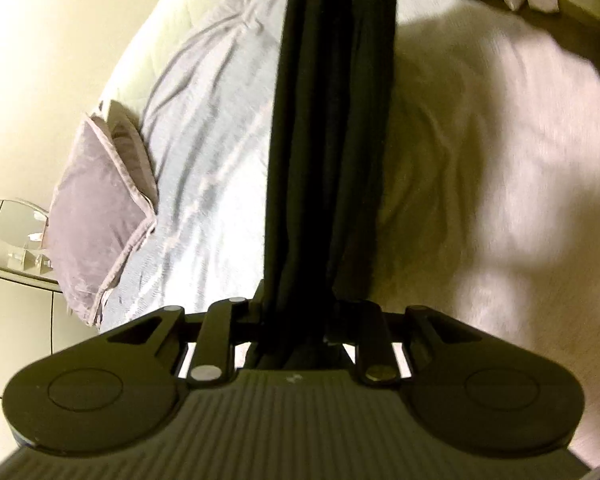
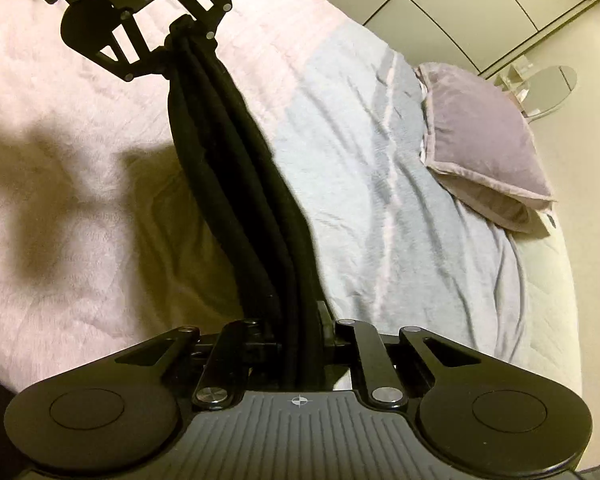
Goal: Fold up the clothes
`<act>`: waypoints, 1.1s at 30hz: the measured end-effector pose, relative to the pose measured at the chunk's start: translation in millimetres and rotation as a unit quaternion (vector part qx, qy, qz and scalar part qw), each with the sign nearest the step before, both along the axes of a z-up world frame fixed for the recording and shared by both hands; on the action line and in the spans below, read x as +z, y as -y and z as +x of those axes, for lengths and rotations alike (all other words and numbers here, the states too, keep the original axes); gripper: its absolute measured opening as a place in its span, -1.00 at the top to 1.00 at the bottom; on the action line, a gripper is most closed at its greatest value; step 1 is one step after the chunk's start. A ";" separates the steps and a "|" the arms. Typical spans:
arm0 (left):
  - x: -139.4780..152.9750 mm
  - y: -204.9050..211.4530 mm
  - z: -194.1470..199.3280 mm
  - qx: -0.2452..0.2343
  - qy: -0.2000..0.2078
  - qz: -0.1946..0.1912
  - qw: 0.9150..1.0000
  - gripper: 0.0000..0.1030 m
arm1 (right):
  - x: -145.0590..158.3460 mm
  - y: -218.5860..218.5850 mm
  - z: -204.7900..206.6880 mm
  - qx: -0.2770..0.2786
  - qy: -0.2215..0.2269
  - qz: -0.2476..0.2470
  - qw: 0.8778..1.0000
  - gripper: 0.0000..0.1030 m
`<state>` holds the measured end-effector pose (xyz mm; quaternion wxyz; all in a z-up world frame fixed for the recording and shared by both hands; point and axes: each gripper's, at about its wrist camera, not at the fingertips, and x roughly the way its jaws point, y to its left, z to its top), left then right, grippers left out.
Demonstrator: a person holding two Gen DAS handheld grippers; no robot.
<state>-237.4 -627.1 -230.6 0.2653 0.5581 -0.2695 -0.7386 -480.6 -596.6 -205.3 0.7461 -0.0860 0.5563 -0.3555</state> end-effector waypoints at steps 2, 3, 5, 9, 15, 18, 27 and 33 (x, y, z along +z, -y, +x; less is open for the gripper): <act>16.3 6.6 -14.5 0.000 -0.002 -0.001 1.000 0.59 | 15.6 0.8 -12.0 -0.001 0.003 0.006 1.000 0.77; 24.5 9.8 -21.8 0.000 -0.003 -0.002 1.000 0.59 | 22.4 6.8 -19.0 -0.002 0.003 0.009 1.000 0.77; 42.7 17.2 -40.9 0.006 -0.011 -0.007 1.000 0.59 | 39.6 17.3 -38.9 -0.003 0.007 0.007 1.000 0.77; 78.9 55.7 -100.5 0.020 -0.029 -0.030 0.999 0.59 | 71.8 46.6 -95.4 -0.001 0.020 -0.027 0.999 0.77; 104.3 148.8 -235.3 0.055 -0.045 -0.064 0.995 0.59 | 94.2 153.0 -225.9 0.026 0.022 -0.079 0.996 0.77; 107.9 205.6 -306.3 0.081 -0.059 -0.073 0.992 0.59 | 100.8 222.8 -289.4 0.038 0.009 -0.112 0.993 0.77; -16.3 253.8 -424.3 0.123 -0.023 -0.002 0.992 0.46 | -11.6 327.8 -398.3 0.044 -0.006 -0.095 0.995 0.74; -103.6 228.1 -443.1 0.138 0.007 0.064 0.988 0.38 | -120.6 311.7 -416.1 0.050 -0.035 0.005 0.998 0.62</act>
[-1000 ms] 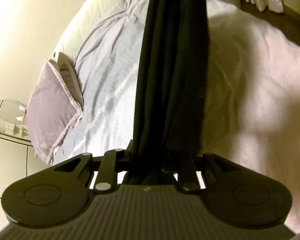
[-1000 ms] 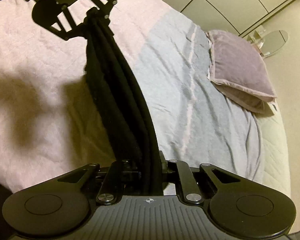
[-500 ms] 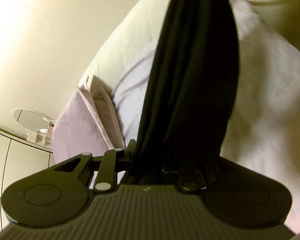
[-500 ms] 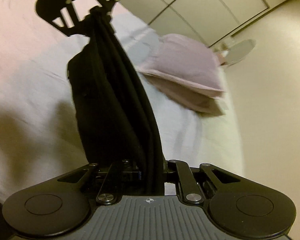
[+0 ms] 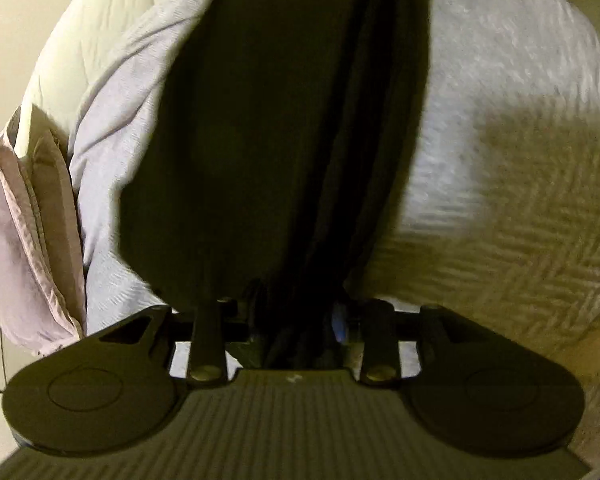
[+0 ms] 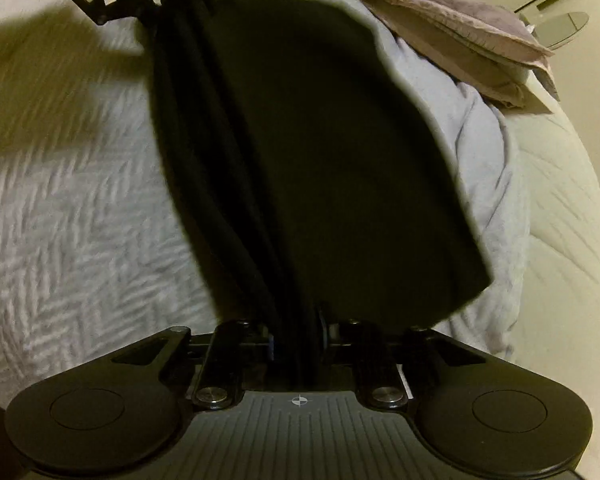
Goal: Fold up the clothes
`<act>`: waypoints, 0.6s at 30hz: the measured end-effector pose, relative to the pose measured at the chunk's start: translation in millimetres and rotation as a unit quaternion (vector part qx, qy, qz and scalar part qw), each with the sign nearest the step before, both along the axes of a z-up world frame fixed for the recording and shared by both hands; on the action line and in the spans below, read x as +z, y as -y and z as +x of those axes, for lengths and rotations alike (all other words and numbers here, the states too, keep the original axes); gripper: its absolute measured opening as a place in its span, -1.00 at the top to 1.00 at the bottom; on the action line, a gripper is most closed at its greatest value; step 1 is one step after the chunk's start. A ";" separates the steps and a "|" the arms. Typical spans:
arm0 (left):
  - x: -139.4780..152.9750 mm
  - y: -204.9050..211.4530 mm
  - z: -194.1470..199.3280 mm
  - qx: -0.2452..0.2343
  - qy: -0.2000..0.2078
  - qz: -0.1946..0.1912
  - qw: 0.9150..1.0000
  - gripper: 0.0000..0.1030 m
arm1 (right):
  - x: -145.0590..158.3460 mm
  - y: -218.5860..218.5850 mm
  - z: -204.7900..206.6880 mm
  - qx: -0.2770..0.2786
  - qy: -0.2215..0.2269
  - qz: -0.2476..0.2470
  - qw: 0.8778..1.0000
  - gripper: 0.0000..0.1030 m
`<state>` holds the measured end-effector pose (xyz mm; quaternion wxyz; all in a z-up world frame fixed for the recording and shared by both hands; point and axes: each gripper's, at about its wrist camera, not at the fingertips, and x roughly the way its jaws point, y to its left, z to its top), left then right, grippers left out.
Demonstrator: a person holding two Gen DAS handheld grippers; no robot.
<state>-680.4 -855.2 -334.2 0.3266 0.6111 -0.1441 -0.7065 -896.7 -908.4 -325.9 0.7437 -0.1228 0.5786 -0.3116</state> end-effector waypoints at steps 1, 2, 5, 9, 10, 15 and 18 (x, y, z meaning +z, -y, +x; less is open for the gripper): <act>0.0 -3.3 1.2 0.003 -0.004 -0.007 1.000 0.38 | -0.8 -5.3 -1.3 -0.004 0.007 -0.009 1.000 0.58; 1.8 -4.3 2.7 0.004 -0.006 -0.006 1.000 0.37 | 1.9 -6.7 -1.6 -0.012 0.016 -0.006 1.000 0.54; 10.8 -3.1 7.2 0.004 -0.009 0.006 1.000 0.32 | 9.9 -6.3 8.8 -0.038 0.025 0.014 0.999 0.49; 25.7 -1.7 13.7 0.017 -0.019 0.018 1.000 0.20 | 26.4 -11.4 8.3 -0.076 0.024 0.040 0.996 0.42; 29.6 -4.0 20.8 0.024 -0.020 0.019 0.999 0.23 | 29.4 -17.9 7.2 -0.093 0.025 0.048 0.994 0.41; 53.6 -20.6 57.4 0.085 -0.076 0.033 0.993 0.27 | 54.2 -36.4 -2.1 -0.165 0.037 0.048 0.984 0.40; 69.6 -16.4 74.3 0.112 -0.108 0.032 0.987 0.27 | 67.6 -54.9 4.5 -0.201 0.058 0.050 0.977 0.40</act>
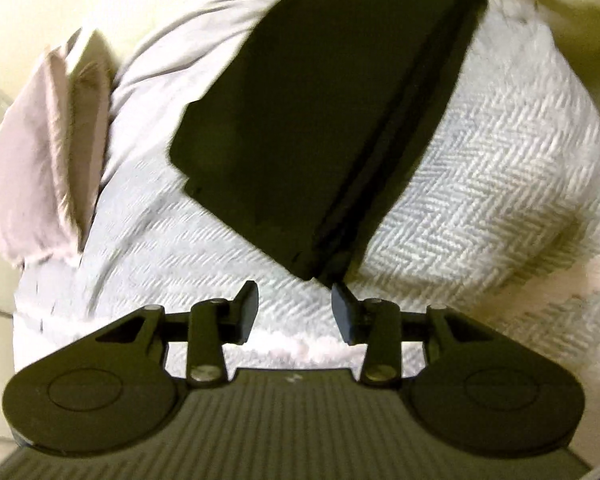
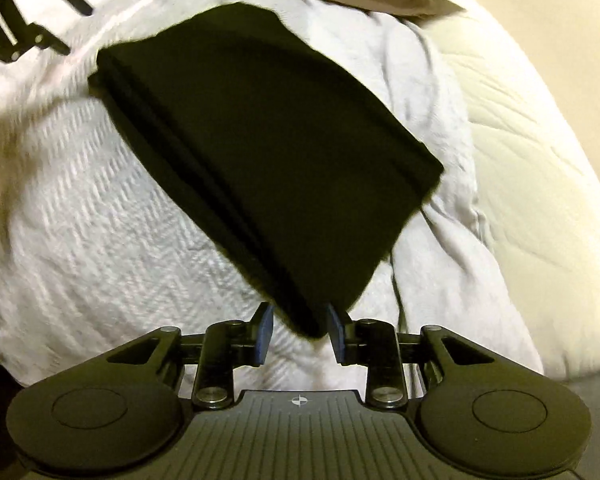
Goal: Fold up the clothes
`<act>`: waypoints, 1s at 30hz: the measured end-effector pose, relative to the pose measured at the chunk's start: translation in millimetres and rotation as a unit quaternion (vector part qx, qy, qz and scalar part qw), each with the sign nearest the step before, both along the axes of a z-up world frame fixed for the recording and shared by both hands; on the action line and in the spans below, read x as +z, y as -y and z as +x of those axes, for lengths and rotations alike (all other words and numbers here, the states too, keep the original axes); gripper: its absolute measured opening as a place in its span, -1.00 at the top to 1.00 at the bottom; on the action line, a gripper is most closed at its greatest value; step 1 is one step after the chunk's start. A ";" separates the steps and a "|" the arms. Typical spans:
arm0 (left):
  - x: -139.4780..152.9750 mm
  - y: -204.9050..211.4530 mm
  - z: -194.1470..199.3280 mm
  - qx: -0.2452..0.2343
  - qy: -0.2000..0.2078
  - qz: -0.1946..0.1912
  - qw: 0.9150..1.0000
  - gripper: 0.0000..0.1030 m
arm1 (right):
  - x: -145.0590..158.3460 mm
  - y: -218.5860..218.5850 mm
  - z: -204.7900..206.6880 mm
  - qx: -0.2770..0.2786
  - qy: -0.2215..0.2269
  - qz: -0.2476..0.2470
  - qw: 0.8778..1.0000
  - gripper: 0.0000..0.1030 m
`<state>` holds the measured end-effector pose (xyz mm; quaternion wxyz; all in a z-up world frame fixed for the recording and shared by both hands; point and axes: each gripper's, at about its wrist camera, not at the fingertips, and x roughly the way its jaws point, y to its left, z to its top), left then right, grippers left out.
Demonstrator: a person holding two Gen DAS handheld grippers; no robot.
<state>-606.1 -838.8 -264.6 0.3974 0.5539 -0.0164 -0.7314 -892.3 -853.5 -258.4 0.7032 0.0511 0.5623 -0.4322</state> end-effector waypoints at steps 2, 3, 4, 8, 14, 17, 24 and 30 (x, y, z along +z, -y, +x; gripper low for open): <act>10.2 10.8 5.7 0.016 -0.022 -0.002 1.000 0.27 | 7.8 -8.3 3.1 -0.019 0.015 -0.002 1.000 0.40; 15.9 15.9 4.2 0.026 -0.032 0.000 0.999 0.27 | 11.7 -9.6 4.7 -0.027 0.024 -0.003 0.999 0.40; 21.1 23.1 0.7 0.037 -0.043 0.003 0.998 0.27 | 14.8 -4.5 6.0 -0.037 0.037 -0.005 0.999 0.40; 31.1 62.1 -13.2 0.076 -0.080 0.009 0.994 0.28 | 22.1 32.1 2.2 -0.065 0.094 0.003 0.993 0.40; 23.0 138.1 -54.1 0.124 -0.135 0.033 0.982 0.43 | 19.0 126.7 -16.3 -0.094 0.182 0.035 0.978 0.40; 11.6 178.6 -63.2 0.162 -0.153 0.058 0.973 0.54 | 19.2 173.2 -30.0 -0.109 0.220 0.042 0.969 0.40; -39.6 223.1 -64.9 0.200 -0.100 0.085 0.971 0.56 | -13.3 251.4 -25.1 -0.083 0.221 0.046 0.971 0.40; -40.1 228.3 -52.1 0.210 -0.122 0.093 0.966 0.51 | -50.0 266.3 -39.2 -0.077 0.224 0.077 0.969 0.41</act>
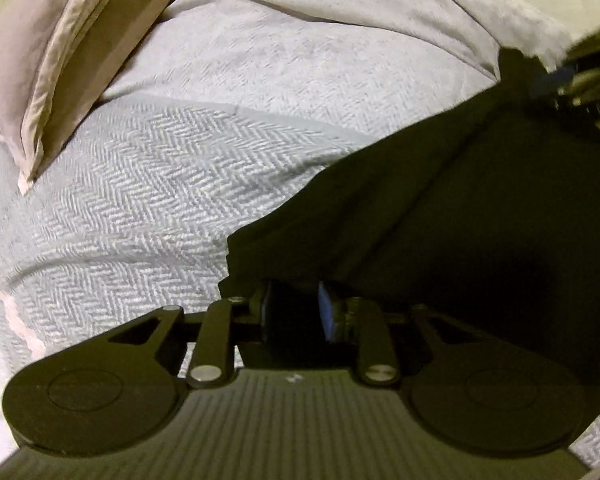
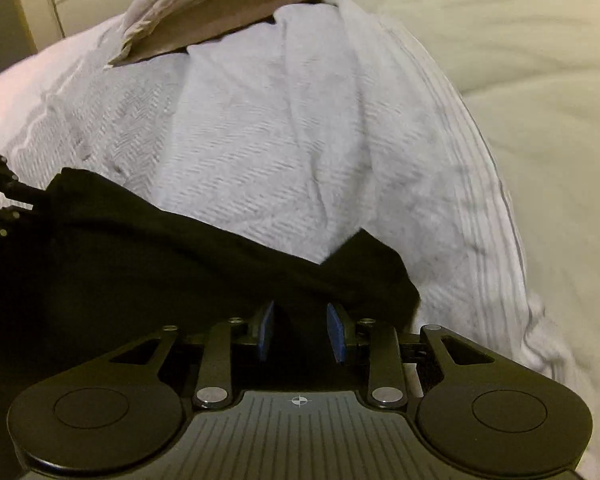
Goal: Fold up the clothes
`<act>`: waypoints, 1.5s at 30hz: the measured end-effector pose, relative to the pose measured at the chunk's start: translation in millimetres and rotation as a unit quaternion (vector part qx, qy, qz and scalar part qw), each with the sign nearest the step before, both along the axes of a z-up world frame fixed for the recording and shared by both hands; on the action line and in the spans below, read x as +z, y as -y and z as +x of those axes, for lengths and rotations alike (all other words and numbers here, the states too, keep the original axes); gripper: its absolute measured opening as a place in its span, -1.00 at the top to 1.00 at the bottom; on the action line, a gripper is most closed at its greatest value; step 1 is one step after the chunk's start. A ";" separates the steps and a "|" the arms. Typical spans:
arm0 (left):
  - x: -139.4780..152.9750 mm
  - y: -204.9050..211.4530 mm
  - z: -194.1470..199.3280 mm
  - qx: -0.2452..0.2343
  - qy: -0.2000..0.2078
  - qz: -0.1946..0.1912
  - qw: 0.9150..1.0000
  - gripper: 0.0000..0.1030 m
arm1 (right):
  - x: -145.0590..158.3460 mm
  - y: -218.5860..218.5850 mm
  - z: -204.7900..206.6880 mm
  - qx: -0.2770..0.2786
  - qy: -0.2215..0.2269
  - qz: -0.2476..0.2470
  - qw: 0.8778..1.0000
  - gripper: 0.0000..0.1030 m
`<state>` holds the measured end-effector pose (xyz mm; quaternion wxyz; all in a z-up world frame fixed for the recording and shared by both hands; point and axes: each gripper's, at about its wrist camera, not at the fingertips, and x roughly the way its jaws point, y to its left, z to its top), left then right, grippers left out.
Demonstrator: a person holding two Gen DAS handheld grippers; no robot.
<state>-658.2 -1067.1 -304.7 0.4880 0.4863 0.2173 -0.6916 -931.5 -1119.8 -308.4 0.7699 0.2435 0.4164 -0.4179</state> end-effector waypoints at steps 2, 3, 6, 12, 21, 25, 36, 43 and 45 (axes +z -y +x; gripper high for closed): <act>6.6 -1.9 -1.4 -0.014 0.009 -0.003 1.000 0.51 | 7.7 -5.3 -4.1 -0.008 -0.008 0.001 1.000 0.40; 11.5 -3.3 -1.6 -0.018 0.013 -0.006 1.000 0.52 | 12.8 -9.9 -5.5 -0.013 -0.014 0.000 1.000 0.40; 32.7 -10.3 0.3 -0.022 -0.001 -0.024 0.999 0.62 | 28.3 -23.7 -9.8 -0.030 -0.028 -0.002 0.999 0.40; 33.2 -6.0 -29.9 -0.080 -0.056 -0.018 0.995 0.59 | 36.5 -51.3 9.3 -0.018 0.029 -0.004 0.999 0.40; 1.7 49.5 -1.9 0.010 0.014 -0.038 0.999 0.74 | 3.9 -71.4 -2.1 0.035 -0.019 0.007 0.999 0.39; 16.1 50.9 14.4 0.016 0.022 -0.049 0.998 0.72 | 9.2 -75.2 -22.9 0.000 -0.031 0.030 0.999 0.39; 12.7 2.8 -43.2 -0.078 -0.030 -0.039 0.996 0.69 | -1.7 -9.9 31.7 0.041 0.023 0.000 0.999 0.39; 4.7 26.6 -28.6 -0.071 -0.014 -0.040 0.997 0.56 | 7.4 -0.7 8.0 -0.008 0.038 0.000 0.999 0.39; 8.5 26.0 -11.8 -0.054 -0.003 -0.039 0.998 0.53 | 5.6 -10.9 -2.8 -0.016 0.031 0.008 0.999 0.39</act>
